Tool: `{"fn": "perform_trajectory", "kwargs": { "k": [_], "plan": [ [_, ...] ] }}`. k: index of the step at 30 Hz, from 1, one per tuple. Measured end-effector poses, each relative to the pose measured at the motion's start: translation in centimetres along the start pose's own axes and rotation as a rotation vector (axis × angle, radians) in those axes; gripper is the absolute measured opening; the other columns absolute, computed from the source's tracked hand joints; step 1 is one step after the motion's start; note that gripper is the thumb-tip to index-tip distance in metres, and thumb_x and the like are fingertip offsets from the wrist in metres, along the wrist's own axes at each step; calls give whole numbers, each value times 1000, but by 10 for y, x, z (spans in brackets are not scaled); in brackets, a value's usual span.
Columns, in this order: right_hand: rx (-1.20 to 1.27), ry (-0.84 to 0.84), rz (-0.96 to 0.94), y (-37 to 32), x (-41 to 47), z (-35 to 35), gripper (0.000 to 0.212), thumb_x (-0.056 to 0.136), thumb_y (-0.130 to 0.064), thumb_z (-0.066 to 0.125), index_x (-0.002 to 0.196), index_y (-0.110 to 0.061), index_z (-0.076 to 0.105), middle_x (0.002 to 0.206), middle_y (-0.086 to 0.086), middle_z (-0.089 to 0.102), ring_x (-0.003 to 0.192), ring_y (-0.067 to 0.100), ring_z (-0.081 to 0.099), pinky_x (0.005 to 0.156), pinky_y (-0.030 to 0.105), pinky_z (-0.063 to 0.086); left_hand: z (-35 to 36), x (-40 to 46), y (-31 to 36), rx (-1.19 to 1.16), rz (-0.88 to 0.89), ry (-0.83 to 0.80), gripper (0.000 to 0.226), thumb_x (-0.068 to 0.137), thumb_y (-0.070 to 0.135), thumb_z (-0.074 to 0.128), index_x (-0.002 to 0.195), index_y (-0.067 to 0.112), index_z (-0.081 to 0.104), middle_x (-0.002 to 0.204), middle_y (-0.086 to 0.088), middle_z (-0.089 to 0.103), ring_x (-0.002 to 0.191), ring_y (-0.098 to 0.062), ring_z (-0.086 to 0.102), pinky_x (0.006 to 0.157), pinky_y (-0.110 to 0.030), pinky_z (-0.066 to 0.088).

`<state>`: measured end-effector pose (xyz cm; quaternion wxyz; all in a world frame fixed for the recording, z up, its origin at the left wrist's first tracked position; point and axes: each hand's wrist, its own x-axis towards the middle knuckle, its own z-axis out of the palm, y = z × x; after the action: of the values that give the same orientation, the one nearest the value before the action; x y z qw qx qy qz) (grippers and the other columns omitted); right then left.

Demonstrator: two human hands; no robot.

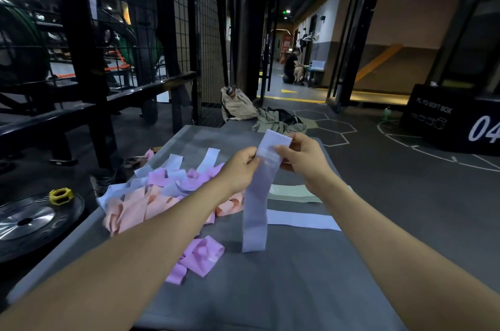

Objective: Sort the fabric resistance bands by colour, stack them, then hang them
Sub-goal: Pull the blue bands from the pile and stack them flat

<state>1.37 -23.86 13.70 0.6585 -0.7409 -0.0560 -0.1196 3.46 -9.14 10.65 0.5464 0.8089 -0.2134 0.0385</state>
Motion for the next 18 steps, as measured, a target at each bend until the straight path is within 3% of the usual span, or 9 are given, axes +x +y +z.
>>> {"fn": "perform_trajectory", "kwargs": {
  "k": [3, 5, 9, 12, 15, 18],
  "plan": [
    [-138, 55, -52, -1, 4, -11, 13, 88, -9, 63, 77, -10, 56, 67, 6, 52, 67, 19, 50, 66, 36, 51, 10, 6, 5, 73, 29, -40, 22, 100, 16, 41, 79, 12, 44, 71, 0, 38, 67, -11, 31, 58, -24, 28],
    [-293, 118, -92, 1, 8, -16, 24, 86, -10, 64, 65, -11, 53, 61, 5, 44, 65, 18, 41, 62, 33, 41, 17, 5, 8, -6, 34, -52, 21, 97, 15, 48, 76, 15, 45, 68, 4, 41, 63, -7, 34, 54, -18, 29],
    [-383, 262, -101, 9, 13, -34, 20, 85, -13, 65, 79, 5, 61, 66, 11, 48, 63, 18, 41, 60, 30, 35, 30, -3, -6, -88, -106, -271, 23, 79, 17, 74, 87, 23, 53, 83, 8, 60, 74, -5, 54, 66, -18, 47],
    [-347, 394, -24, 23, 14, -58, 23, 84, -16, 64, 83, 7, 60, 66, 12, 50, 63, 19, 42, 61, 33, 40, 33, -5, -31, 190, -206, -347, 36, 73, 32, 76, 92, 13, 53, 86, -3, 56, 78, -18, 48, 71, -31, 40],
    [-310, 504, 92, 46, 11, -82, 23, 86, -11, 60, 89, 12, 58, 68, 13, 49, 64, 21, 44, 64, 36, 48, 27, -4, -42, 283, -277, -322, 26, 82, 29, 69, 99, 12, 58, 92, -1, 58, 83, -18, 51, 71, -27, 39],
    [-297, 572, 177, 66, 6, -102, 18, 85, -9, 58, 86, 10, 60, 63, 11, 48, 63, 22, 46, 67, 40, 53, 20, -5, -51, 464, -299, -397, 16, 86, 31, 64, 86, 17, 58, 88, -2, 51, 81, -18, 49, 67, -26, 37]
  ]
}}
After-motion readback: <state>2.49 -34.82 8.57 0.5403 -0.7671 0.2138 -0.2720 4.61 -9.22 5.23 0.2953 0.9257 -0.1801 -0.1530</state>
